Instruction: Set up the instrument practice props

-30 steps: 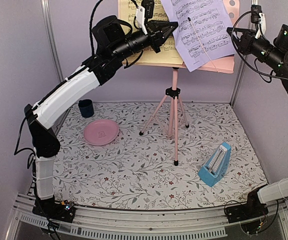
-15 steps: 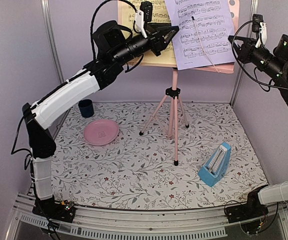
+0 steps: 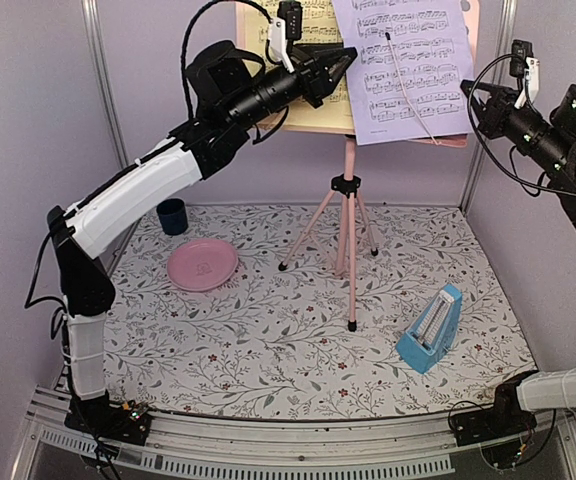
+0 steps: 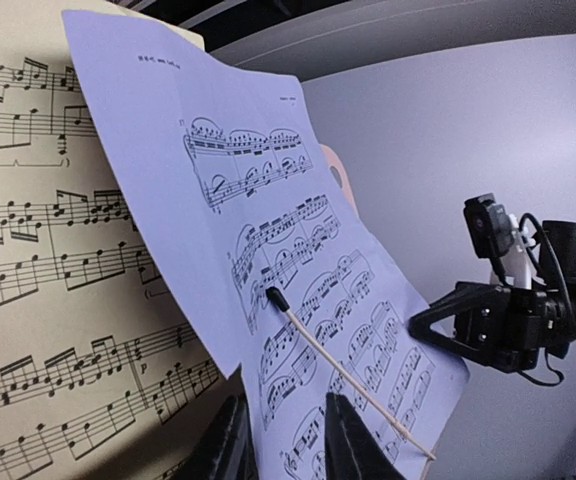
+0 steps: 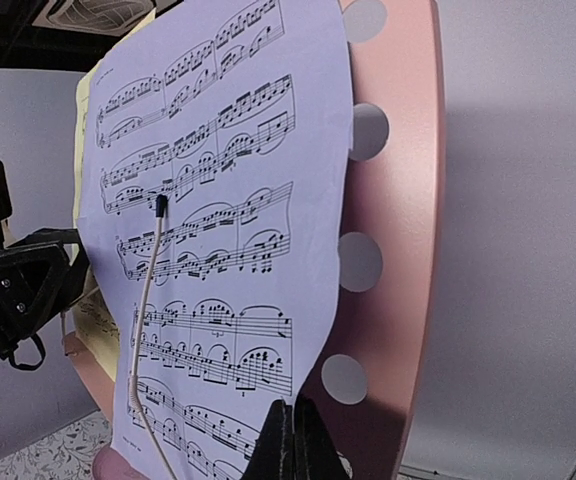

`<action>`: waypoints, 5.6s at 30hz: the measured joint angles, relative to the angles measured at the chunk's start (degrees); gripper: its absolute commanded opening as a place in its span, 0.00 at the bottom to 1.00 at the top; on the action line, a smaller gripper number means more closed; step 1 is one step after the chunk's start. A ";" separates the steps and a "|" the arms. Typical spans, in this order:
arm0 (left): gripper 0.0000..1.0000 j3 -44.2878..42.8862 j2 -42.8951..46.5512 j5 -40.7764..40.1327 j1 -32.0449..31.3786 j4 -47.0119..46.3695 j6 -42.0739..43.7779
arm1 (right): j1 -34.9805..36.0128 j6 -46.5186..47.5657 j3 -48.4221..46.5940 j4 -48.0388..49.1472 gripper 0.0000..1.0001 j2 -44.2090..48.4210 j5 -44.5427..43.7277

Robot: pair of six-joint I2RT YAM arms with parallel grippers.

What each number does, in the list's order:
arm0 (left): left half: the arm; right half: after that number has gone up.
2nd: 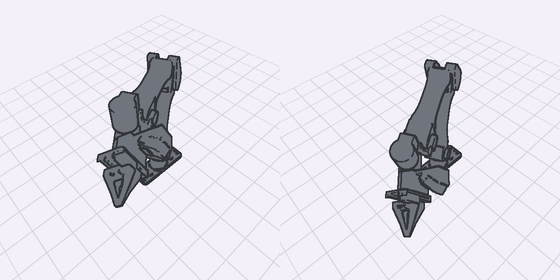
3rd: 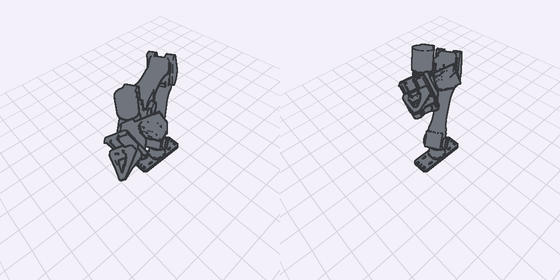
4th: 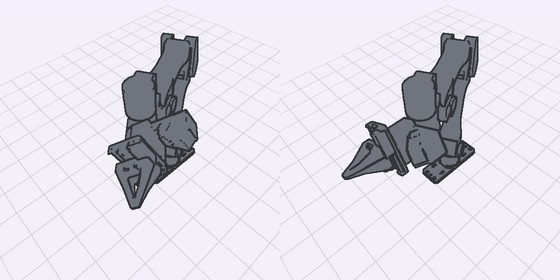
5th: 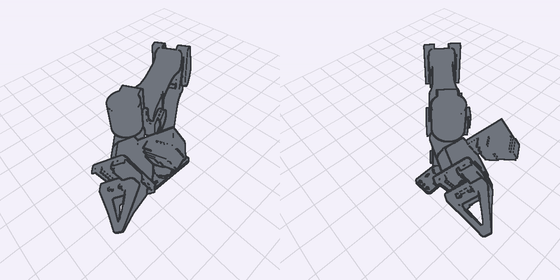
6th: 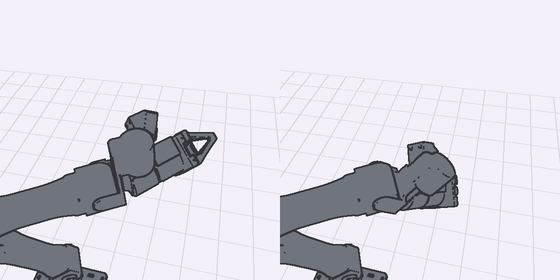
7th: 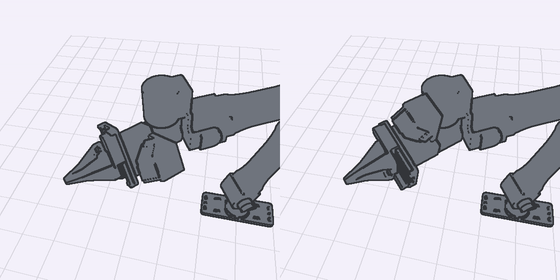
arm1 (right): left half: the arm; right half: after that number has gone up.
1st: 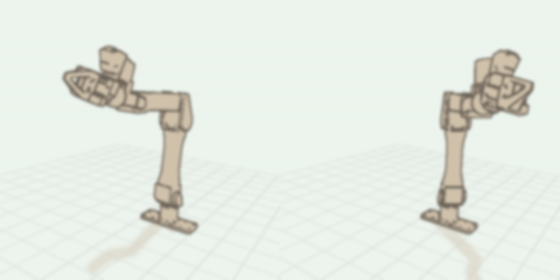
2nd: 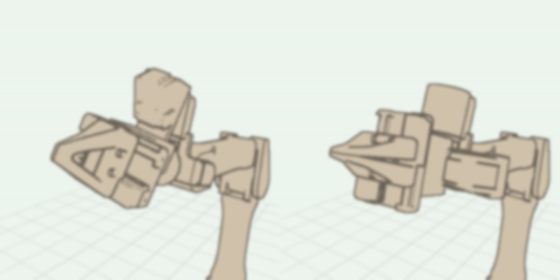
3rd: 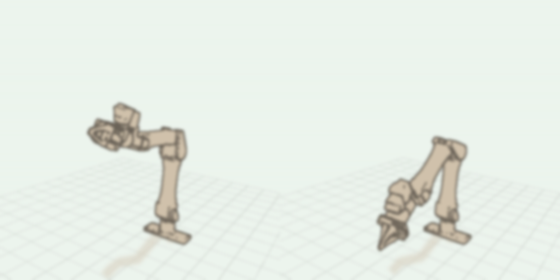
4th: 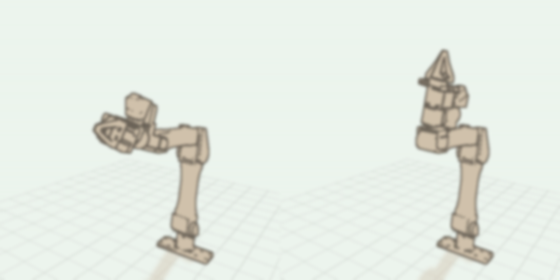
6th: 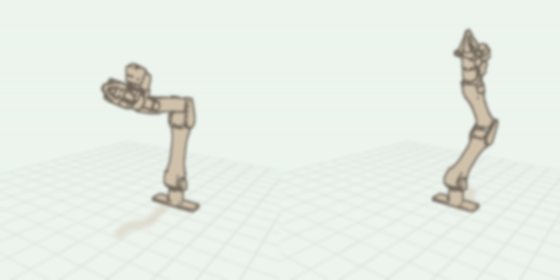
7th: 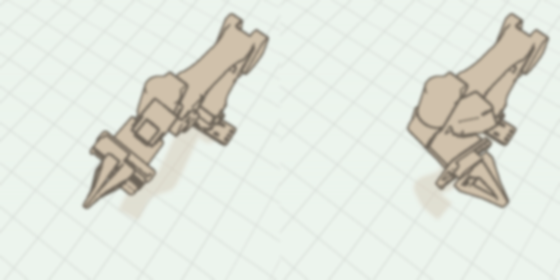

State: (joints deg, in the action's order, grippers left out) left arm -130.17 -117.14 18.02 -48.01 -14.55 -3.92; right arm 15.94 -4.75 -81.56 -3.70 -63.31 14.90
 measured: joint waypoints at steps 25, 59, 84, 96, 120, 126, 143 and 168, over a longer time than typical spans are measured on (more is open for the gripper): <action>0.00 -7.06 -4.50 -0.20 -0.15 1.14 -0.31 | 0.00 -0.61 -3.89 1.73 0.32 -3.21 0.85; 0.38 2.25 0.35 -2.51 -0.98 -0.85 0.20 | 0.00 -4.22 -1.16 10.67 0.00 -5.11 -1.33; 0.53 -0.96 1.29 -9.46 -2.21 3.74 3.48 | 0.00 -4.46 0.24 12.79 0.00 -4.63 -1.40; 0.56 5.66 3.41 -5.70 -1.81 3.80 3.30 | 0.00 -4.39 1.20 13.27 0.00 -4.68 -2.69; 0.47 22.38 16.11 -18.58 -8.87 4.44 0.44 | 0.00 -4.17 1.73 13.68 0.00 -4.68 -3.87; 0.54 22.01 14.29 -21.77 -10.08 5.44 -4.07 | 0.00 -4.20 1.75 13.75 0.00 -4.68 -3.85; 0.44 15.17 7.56 -30.86 -10.67 9.18 -14.73 | 0.00 -4.04 2.10 14.40 0.00 -4.66 -3.85; 0.01 8.26 2.47 -32.02 -10.97 12.26 -15.63 | 0.00 -4.02 2.10 14.51 0.00 -4.66 -3.87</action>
State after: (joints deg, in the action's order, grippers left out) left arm -121.91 -114.67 -14.00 -58.98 -2.28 -19.55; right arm 15.94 -8.78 -79.46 10.81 -67.96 11.03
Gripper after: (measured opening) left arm 0.080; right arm 0.006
